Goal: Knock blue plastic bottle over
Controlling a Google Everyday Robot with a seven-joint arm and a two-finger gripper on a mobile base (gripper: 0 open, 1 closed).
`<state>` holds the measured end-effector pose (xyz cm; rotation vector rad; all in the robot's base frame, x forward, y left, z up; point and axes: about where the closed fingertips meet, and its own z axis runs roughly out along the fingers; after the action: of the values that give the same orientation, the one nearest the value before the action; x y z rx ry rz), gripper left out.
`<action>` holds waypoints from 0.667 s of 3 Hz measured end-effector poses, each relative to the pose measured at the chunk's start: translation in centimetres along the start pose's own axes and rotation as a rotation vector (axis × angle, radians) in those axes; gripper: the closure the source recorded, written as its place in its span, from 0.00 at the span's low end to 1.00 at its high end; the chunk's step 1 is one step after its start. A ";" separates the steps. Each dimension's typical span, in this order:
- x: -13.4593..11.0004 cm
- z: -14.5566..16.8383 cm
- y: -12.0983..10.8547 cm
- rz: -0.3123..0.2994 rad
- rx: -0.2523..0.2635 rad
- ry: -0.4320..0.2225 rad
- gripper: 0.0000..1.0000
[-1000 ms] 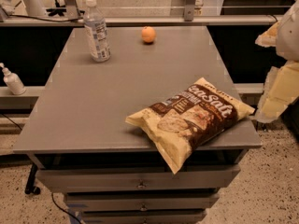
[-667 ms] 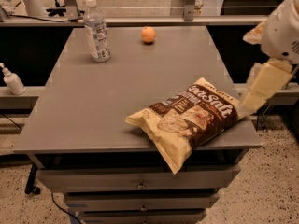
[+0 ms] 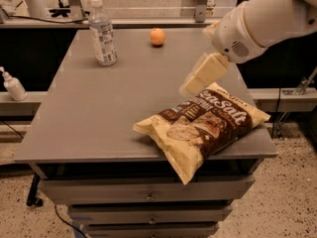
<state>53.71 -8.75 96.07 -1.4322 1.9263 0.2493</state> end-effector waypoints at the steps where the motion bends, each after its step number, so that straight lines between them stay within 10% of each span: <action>1: -6.3 4.5 -0.7 0.067 0.009 -0.168 0.00; 2: -8.2 4.3 -2.6 0.083 0.083 -0.230 0.00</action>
Offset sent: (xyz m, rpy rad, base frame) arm 0.0308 0.0648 0.0086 0.1648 -0.0295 -0.0092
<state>58.89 -1.18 98.79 -1.2153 1.7881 0.3532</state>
